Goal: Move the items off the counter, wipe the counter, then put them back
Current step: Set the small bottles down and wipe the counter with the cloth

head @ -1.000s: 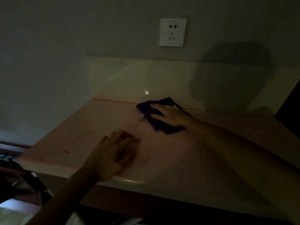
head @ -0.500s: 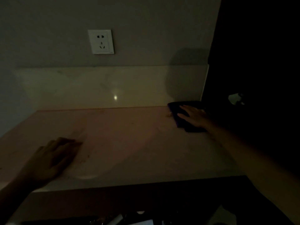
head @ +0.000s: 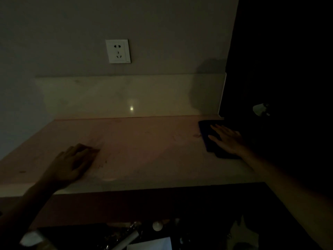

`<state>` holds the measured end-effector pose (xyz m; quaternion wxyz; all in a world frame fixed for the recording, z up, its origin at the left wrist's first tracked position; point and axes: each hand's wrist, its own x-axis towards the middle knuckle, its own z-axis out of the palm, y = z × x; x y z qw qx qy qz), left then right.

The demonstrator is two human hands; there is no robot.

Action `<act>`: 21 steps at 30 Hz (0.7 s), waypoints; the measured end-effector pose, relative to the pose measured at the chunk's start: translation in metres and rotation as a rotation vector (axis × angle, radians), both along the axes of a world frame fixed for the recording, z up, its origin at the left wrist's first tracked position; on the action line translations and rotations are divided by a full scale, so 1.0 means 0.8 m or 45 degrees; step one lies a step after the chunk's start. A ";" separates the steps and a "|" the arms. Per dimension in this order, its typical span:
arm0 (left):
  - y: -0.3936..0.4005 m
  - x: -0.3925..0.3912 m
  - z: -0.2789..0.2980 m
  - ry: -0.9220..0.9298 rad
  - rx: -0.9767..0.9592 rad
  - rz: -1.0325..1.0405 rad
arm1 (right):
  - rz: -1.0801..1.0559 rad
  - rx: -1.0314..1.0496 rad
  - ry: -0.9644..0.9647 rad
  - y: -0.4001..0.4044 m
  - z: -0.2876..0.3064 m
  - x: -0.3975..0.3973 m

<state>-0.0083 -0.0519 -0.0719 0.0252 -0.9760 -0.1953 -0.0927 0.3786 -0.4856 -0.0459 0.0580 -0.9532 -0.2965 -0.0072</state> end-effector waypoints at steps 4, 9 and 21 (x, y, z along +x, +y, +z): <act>0.006 0.004 -0.002 0.034 -0.016 0.025 | 0.021 -0.035 0.019 0.003 -0.002 -0.021; -0.034 0.003 0.024 -0.093 -0.033 -0.039 | 0.093 -0.032 0.033 0.047 0.000 -0.047; -0.041 0.003 0.030 -0.136 -0.065 -0.117 | 0.834 -0.044 -0.021 0.353 0.003 -0.105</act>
